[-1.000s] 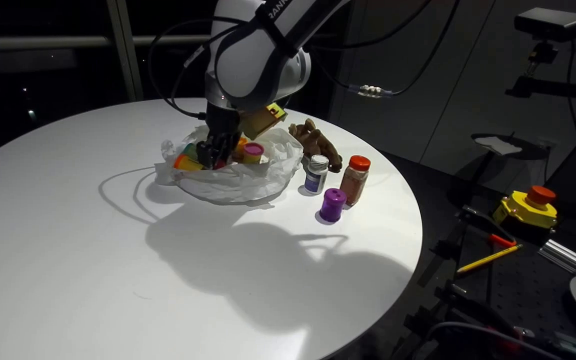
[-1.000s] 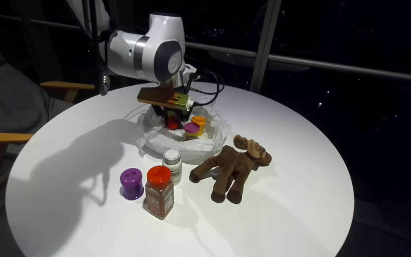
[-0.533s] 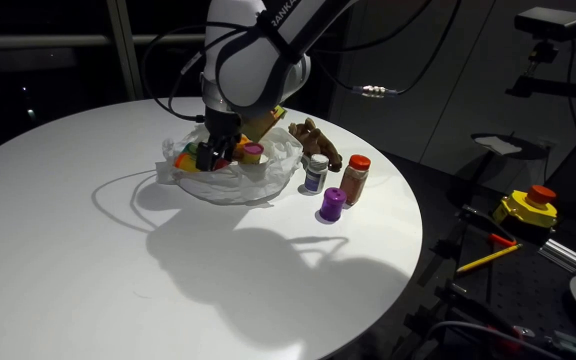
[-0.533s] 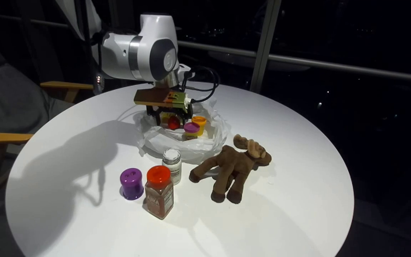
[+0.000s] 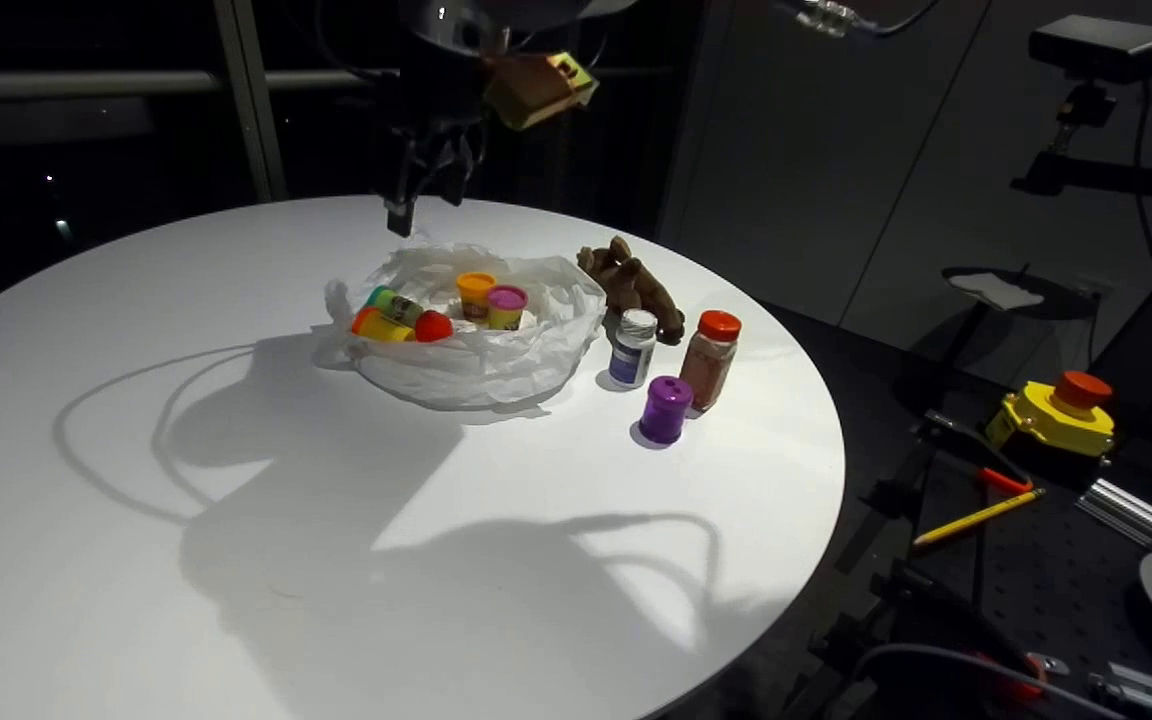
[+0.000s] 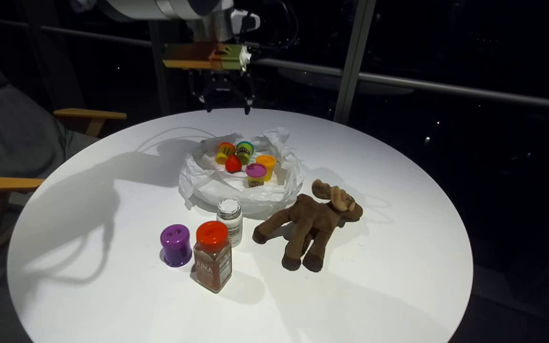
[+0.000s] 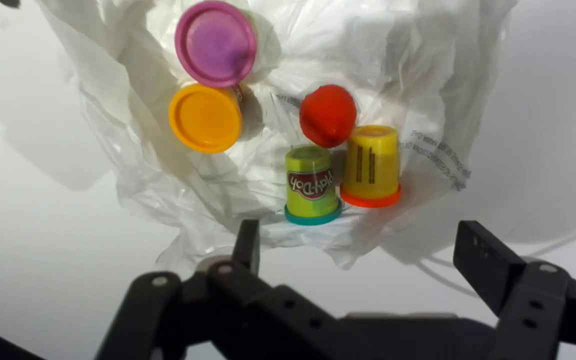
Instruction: Put all the objects on the table into the plastic bag.
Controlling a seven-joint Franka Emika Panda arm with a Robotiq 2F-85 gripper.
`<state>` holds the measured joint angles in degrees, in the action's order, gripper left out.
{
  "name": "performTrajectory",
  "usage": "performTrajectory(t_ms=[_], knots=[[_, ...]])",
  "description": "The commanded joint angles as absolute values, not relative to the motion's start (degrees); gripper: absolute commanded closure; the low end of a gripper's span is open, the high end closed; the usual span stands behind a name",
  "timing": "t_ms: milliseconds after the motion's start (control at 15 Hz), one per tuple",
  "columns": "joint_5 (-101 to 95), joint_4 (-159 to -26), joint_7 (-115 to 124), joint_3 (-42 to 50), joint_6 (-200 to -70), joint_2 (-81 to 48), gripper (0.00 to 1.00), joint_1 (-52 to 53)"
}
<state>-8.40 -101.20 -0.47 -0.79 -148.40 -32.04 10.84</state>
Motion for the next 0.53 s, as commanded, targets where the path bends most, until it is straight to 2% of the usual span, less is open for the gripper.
performTrajectory(t_ms=[0, 267, 467], knots=[[-7.0, -106.7, 4.8, -1.5, -138.3, -21.6, 0.0, 11.3], [-4.1, -112.5, 10.7, -3.0, -128.9, -14.5, 0.0, 10.6], [-2.1, -118.7, 13.8, -3.7, -127.6, -10.7, 0.0, 10.4]])
